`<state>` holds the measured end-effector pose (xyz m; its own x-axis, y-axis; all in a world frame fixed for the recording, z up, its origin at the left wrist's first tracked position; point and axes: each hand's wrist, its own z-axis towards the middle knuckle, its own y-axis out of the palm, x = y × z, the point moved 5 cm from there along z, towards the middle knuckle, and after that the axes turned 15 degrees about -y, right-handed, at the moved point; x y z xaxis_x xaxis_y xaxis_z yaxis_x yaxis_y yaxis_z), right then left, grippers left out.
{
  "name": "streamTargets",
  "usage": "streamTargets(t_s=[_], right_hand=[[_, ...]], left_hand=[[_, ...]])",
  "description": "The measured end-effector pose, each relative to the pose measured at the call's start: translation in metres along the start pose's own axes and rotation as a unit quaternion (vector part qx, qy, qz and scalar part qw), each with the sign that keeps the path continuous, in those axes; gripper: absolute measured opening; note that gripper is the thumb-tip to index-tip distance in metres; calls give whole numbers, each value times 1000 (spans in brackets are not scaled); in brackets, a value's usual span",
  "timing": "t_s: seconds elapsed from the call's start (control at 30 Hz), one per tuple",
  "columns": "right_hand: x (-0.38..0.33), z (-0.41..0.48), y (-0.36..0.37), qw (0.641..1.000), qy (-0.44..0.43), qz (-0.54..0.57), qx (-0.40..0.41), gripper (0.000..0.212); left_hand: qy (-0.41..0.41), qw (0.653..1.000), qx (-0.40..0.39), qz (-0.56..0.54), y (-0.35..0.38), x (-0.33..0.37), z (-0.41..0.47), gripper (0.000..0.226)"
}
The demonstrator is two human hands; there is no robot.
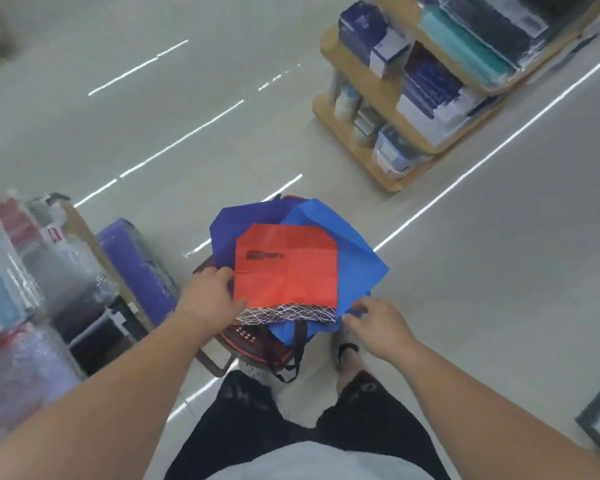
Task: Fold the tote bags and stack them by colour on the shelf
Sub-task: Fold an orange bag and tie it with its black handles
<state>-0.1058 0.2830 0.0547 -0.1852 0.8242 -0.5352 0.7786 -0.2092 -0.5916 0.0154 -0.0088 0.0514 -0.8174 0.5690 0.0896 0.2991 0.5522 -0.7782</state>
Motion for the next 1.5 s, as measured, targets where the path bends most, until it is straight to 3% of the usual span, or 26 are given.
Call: streamTargets(t_s=[0.1,0.27,0.4,0.5,0.63,0.77,0.87,1.0,1.03,1.2,1.5], right_hand=[[25,64,8,999,9,-10,-44,38],[73,146,39,994,62,2,-94,42],[107,198,79,990,94,18,-99,51],[124,224,107,990,116,33,-74,60],[132,247,127,993,116,30,-7,42],[133,258,136,993,107,38,29,45],[134,261,135,990,127,41,41,25],[129,257,127,989,118,67,64,22],[125,254,124,989,111,68,68,23],[91,230,101,984,83,126,99,27],[7,139,15,965,25,233,122,28]], left_hand=[[-60,998,-6,-31,26,-6,36,59],[-152,981,-88,-81,93,-22,96,60],[-174,976,-101,-82,132,-30,154,61],[-171,976,-115,-73,159,-32,189,64],[-196,963,-138,-121,190,-33,218,76],[-258,936,-138,-198,215,-43,231,85],[-294,913,-118,-259,228,-57,236,80],[-290,905,-107,-291,224,-52,224,22],[-282,905,-103,-299,221,-50,220,16],[-310,855,-83,-407,185,-49,179,23],[-308,746,-31,-590,56,-55,62,26]])
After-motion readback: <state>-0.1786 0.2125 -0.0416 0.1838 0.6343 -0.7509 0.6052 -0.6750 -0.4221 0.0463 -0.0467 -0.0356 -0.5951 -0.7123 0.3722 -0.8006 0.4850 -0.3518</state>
